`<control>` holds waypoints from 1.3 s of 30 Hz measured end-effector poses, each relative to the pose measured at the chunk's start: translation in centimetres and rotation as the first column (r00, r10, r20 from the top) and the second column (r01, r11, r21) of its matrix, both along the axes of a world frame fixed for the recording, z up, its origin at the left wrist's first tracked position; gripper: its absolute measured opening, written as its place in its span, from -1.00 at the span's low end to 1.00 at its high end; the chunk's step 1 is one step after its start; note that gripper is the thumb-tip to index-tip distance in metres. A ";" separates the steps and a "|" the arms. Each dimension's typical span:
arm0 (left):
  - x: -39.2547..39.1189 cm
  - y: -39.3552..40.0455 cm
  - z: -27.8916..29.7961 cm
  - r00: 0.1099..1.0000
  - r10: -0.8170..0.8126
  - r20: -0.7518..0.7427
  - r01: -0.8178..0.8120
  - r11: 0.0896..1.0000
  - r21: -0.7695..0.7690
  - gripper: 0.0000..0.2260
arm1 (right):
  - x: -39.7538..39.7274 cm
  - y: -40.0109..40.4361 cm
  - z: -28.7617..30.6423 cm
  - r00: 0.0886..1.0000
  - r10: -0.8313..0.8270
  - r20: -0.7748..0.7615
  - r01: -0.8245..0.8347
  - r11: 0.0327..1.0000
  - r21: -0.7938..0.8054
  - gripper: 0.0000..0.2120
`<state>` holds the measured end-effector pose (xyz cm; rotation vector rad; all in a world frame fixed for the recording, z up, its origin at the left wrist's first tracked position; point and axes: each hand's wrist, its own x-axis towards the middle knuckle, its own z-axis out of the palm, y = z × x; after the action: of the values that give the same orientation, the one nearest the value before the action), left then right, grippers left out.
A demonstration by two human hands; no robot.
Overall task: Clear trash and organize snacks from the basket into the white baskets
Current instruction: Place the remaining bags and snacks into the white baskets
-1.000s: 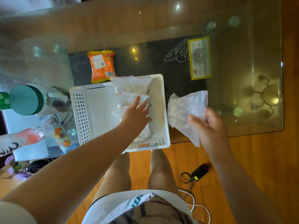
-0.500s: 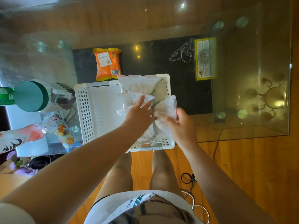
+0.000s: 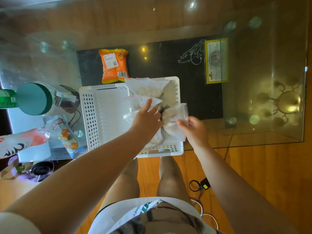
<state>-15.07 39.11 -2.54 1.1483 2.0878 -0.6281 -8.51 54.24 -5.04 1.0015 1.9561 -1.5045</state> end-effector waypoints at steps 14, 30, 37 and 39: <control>1.7 -1.4 2.7 0.774 0.554 0.306 -0.615 0.541 0.573 -0.70 | -0.6 0.6 1.9 0.987 0.118 -0.113 -0.076 0.944 0.322 -0.82; 6.0 -23.4 -1.7 -0.615 0.623 0.483 -0.487 -0.782 0.389 -0.67 | -17.8 -18.1 2.2 0.865 0.425 -0.268 -0.362 0.897 0.254 -0.75; 3.9 -27.6 -6.4 -0.680 0.695 0.234 -0.659 -0.719 0.221 -0.36 | -21.8 -21.0 -4.9 0.969 0.246 -0.022 -0.214 0.881 0.423 -0.48; 3.4 -28.8 -7.2 -0.695 0.691 0.201 -0.677 -0.722 0.142 -0.32 | -22.2 -21.1 -6.2 0.980 0.197 0.042 -0.196 0.887 0.418 -0.42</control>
<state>-11.65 10.28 -9.78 -1.4526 1.9950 0.8102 -30.73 33.14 -11.21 0.9289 2.3628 -0.9911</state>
